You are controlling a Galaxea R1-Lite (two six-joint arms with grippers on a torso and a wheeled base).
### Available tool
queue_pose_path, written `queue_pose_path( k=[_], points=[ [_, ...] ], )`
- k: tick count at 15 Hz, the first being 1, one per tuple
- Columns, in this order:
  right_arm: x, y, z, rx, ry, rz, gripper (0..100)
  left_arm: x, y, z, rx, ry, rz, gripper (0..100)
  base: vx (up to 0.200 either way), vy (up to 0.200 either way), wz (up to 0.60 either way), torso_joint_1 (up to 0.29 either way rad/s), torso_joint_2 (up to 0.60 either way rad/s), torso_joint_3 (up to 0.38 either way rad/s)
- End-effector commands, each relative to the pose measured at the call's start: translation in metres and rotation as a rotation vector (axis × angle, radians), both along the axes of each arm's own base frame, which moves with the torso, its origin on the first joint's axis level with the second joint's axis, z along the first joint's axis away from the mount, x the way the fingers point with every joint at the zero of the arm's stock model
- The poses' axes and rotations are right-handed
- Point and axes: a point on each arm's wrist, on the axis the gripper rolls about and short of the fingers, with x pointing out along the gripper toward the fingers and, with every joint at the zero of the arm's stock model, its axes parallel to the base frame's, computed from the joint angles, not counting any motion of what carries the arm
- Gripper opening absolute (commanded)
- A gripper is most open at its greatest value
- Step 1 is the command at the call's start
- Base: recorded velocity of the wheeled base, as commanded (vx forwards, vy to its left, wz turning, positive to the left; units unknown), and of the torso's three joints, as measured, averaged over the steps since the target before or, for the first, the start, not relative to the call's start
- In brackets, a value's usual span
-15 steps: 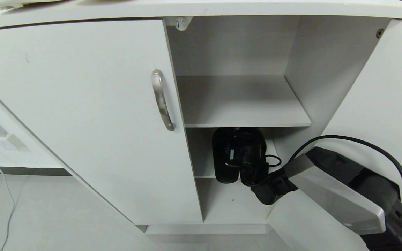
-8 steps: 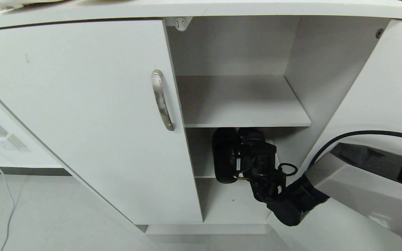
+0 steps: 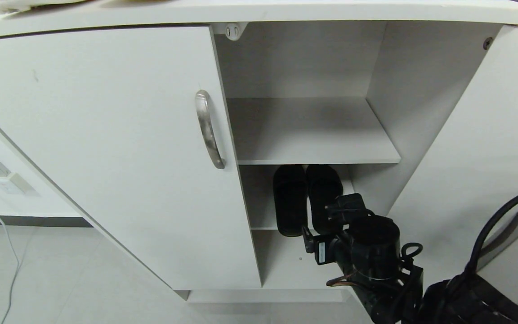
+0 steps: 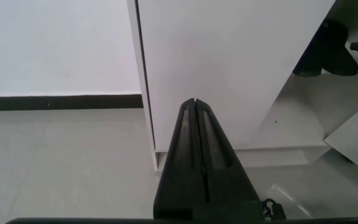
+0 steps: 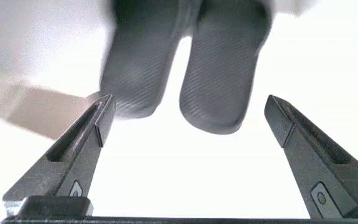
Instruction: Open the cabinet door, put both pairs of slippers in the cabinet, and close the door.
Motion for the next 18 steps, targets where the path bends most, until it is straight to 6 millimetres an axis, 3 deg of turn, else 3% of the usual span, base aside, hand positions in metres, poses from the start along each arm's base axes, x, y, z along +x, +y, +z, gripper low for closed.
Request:
queue_pose_path(
  k=[1, 7, 15, 18],
  points=[
    [-0.011, -0.002, 0.013, 0.022, -0.019, 0.021, 100, 0.0, 0.0, 0.0, -0.001, 0.001, 0.0, 0, 0.0, 0.0, 0.0, 0.0, 0.0, 0.0],
    [-0.017, 0.001, 0.01, 0.017, -0.014, 0.041, 100, 0.0, 0.0, 0.0, -0.001, 0.001, 0.0, 0, 0.0, 0.0, 0.0, 0.0, 0.0, 0.0],
    [-0.022, 0.004, 0.006, 0.005, -0.004, 0.054, 100, 0.0, 0.0, 0.0, -0.001, 0.001, 0.002, 0, -0.2, 0.0, 0.0, 0.002, 0.0, 0.005],
    [-0.023, 0.003, 0.005, 0.0, -0.003, 0.052, 100, 0.0, 0.0, 0.0, -0.001, 0.001, 0.0, 0, 0.0, 0.0, 0.0, 0.0, 0.0, 0.0]
  ],
)
